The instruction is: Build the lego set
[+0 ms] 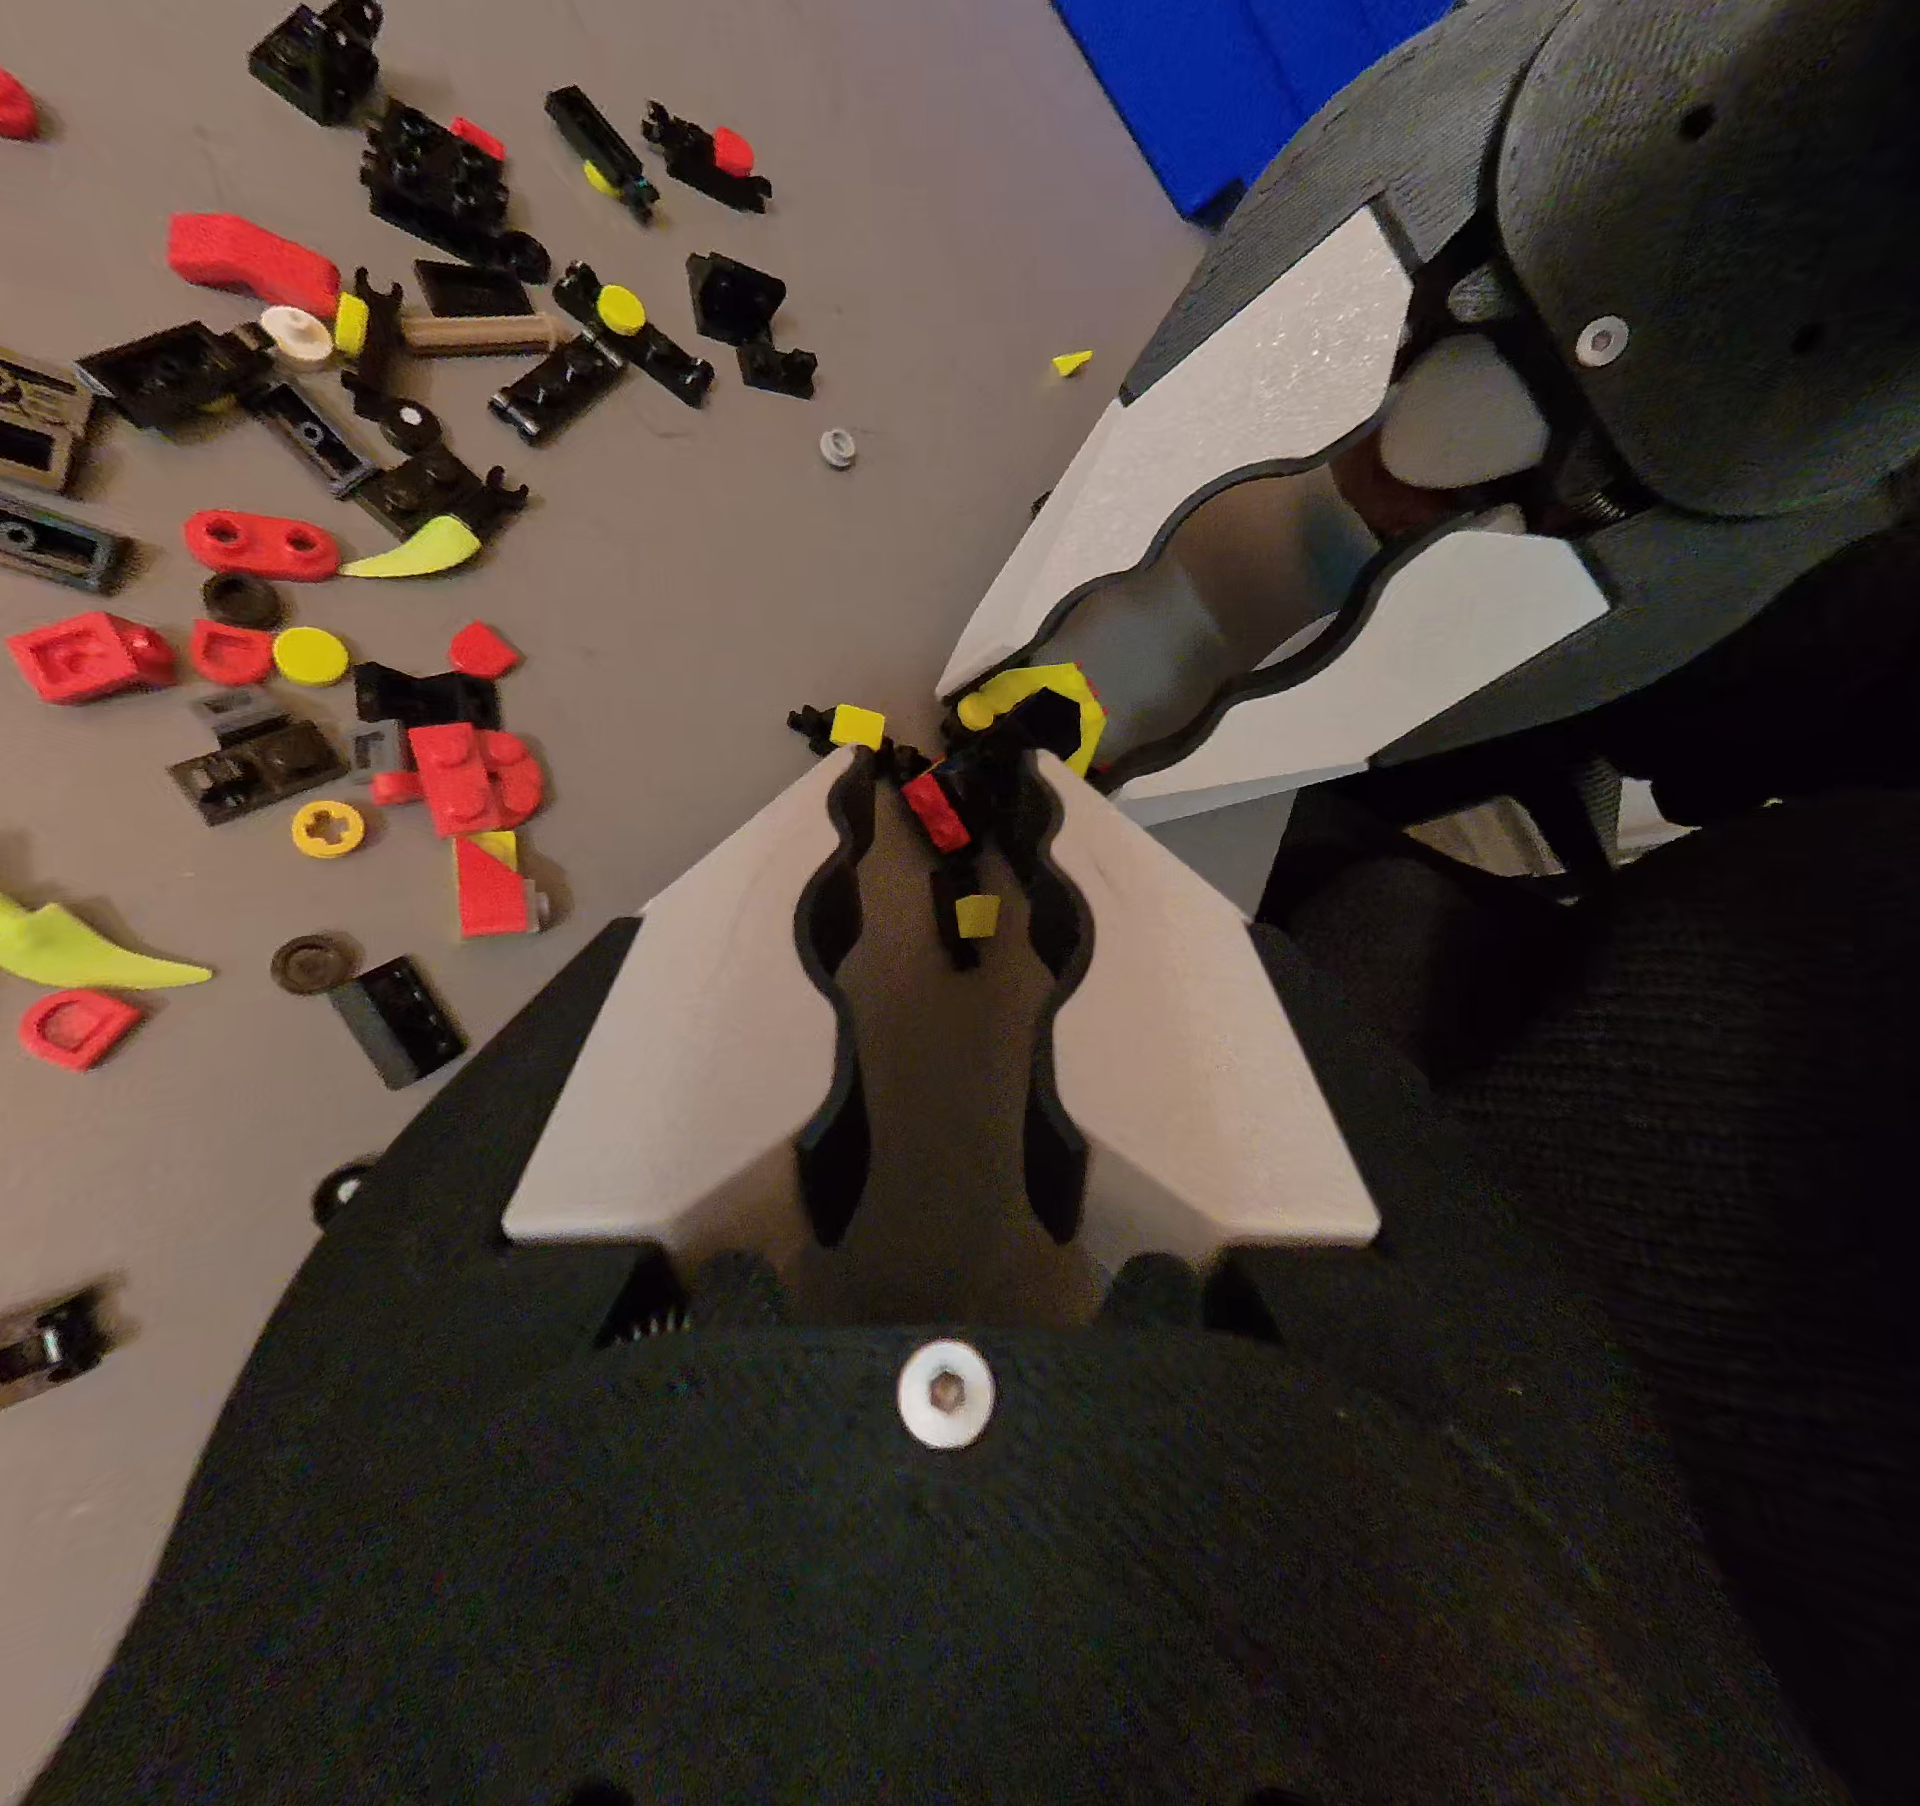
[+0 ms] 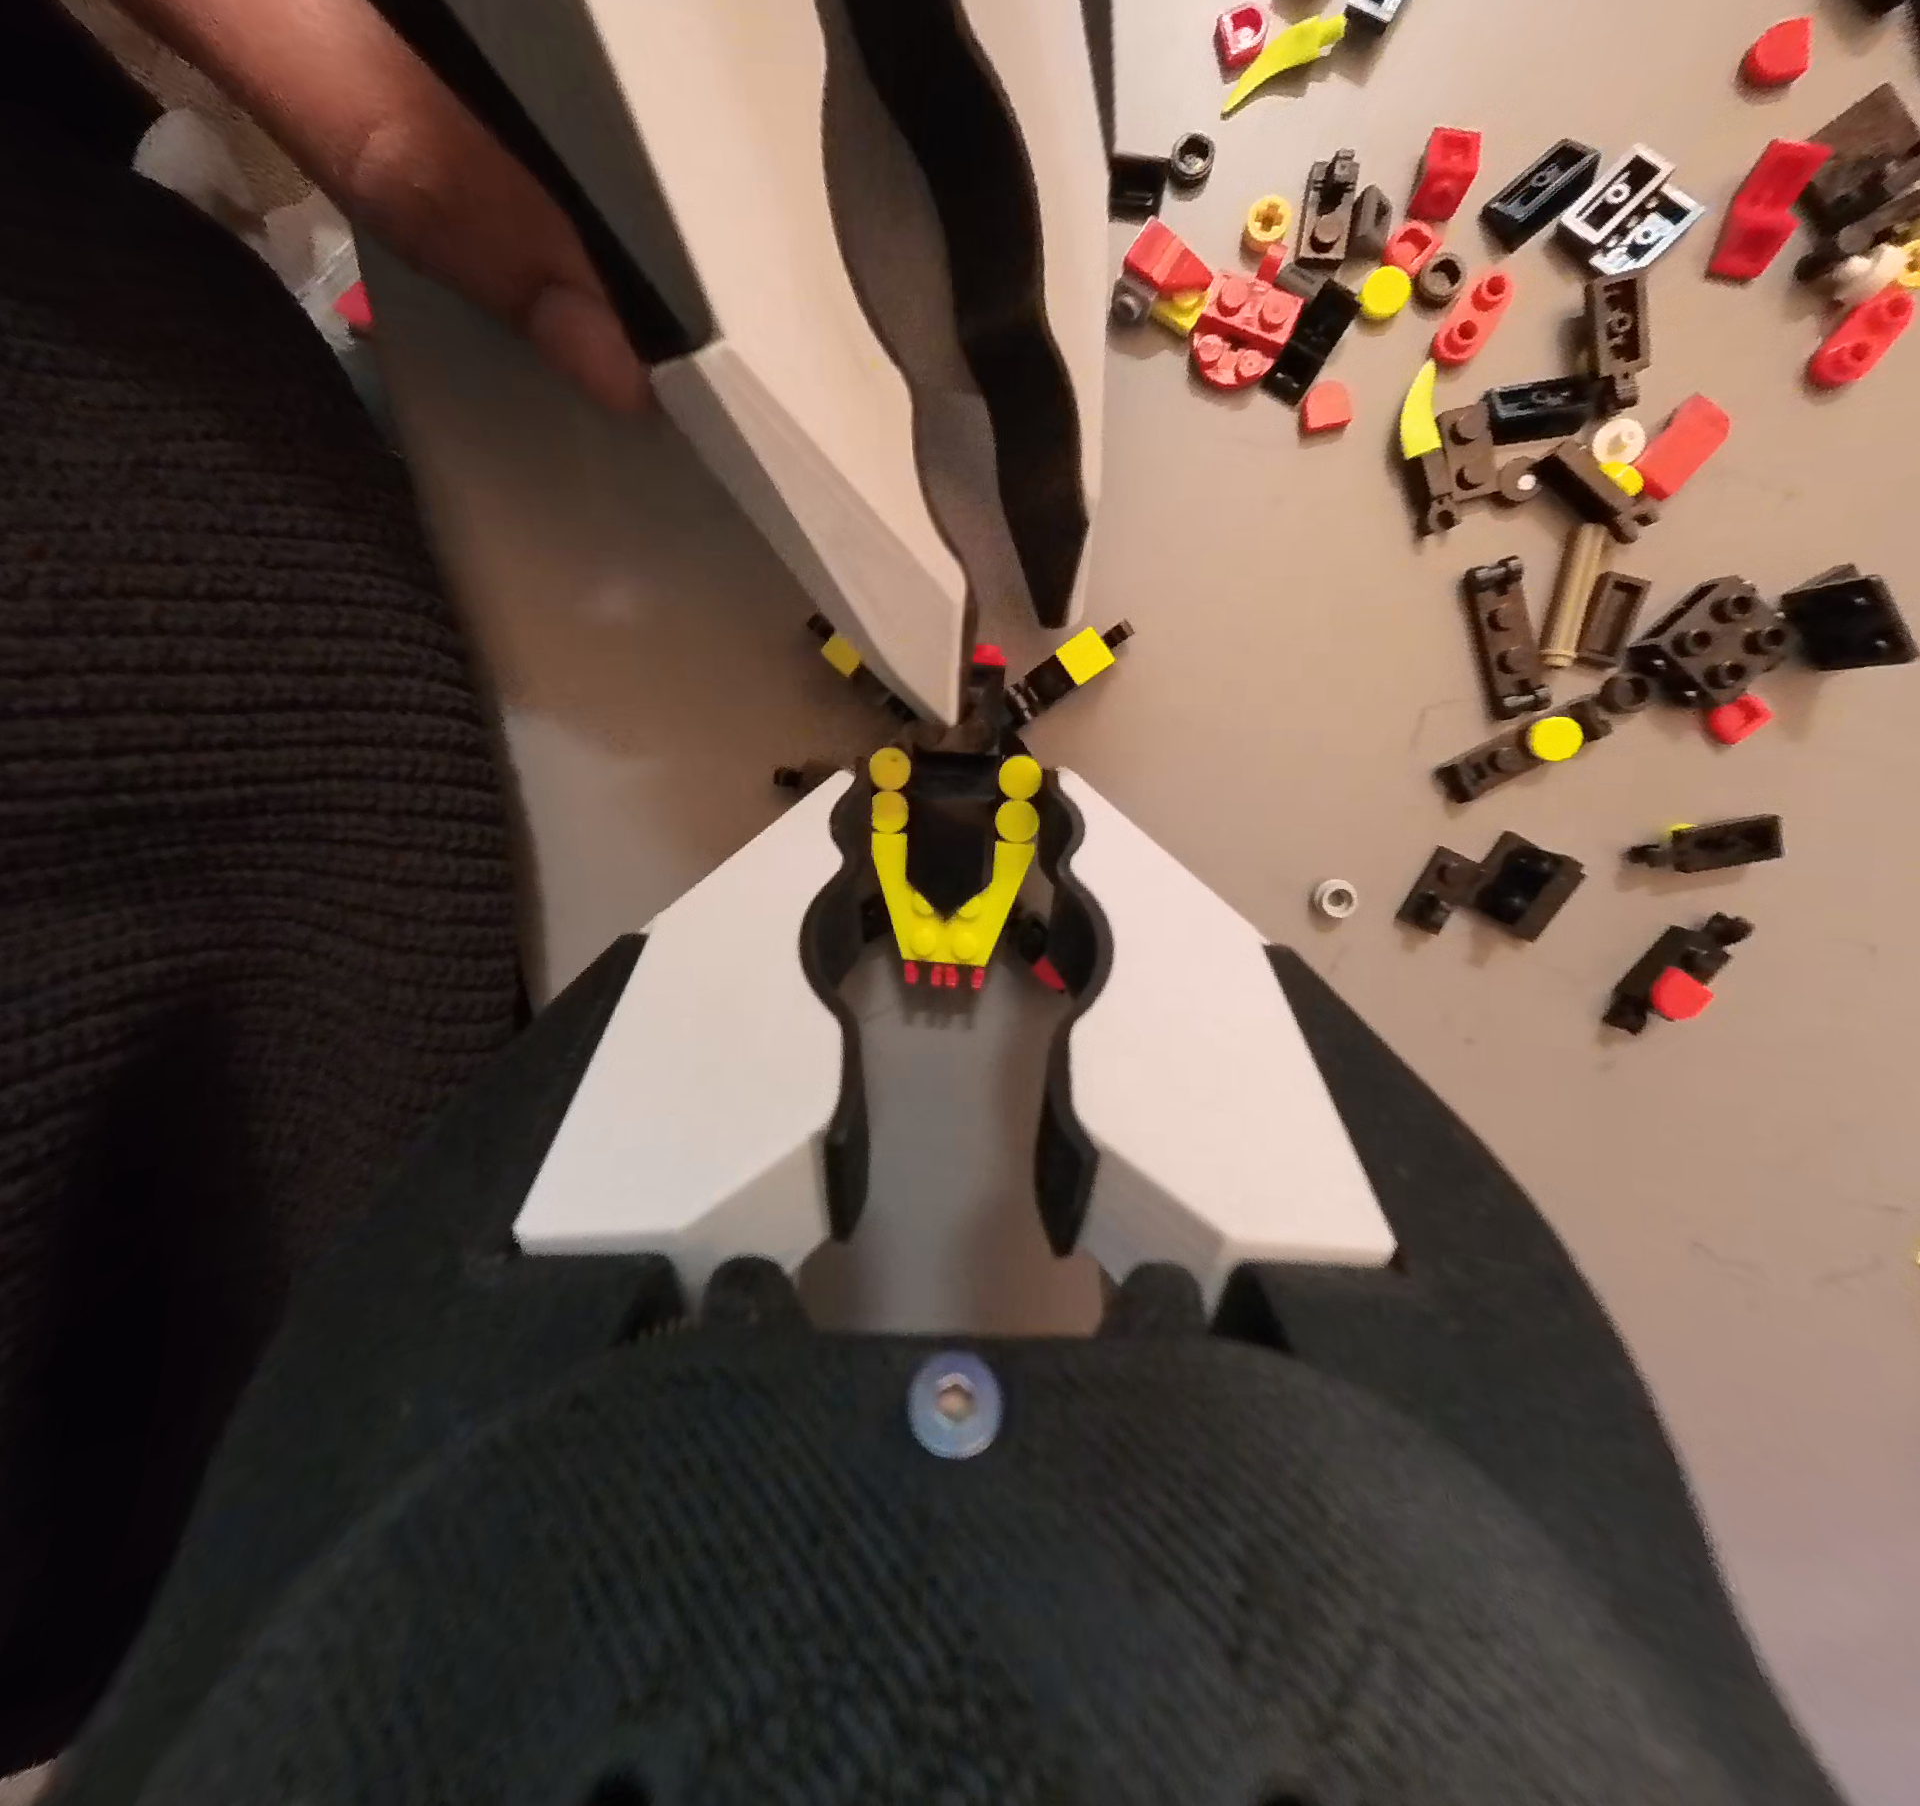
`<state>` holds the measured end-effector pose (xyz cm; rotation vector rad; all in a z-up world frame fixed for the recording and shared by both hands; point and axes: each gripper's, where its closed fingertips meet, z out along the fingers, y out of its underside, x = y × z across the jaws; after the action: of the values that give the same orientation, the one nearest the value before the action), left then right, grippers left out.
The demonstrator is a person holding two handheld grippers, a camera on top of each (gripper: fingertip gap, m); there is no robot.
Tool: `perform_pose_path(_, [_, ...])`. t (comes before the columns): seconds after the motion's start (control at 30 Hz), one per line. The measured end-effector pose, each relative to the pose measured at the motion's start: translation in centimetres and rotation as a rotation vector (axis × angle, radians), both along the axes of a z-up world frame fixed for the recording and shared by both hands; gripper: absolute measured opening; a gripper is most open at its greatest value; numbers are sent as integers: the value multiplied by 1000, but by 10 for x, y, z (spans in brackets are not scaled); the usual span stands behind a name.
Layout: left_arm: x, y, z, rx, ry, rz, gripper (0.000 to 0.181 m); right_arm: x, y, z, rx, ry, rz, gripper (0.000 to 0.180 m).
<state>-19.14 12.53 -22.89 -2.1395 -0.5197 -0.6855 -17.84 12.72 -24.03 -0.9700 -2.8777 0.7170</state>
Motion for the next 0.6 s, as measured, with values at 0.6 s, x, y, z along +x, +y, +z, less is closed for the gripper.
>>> perform_pose_path(0.6, [3,-2,-9,-43,10,-9,25,0,-1,-1,-2,3,-3,31])
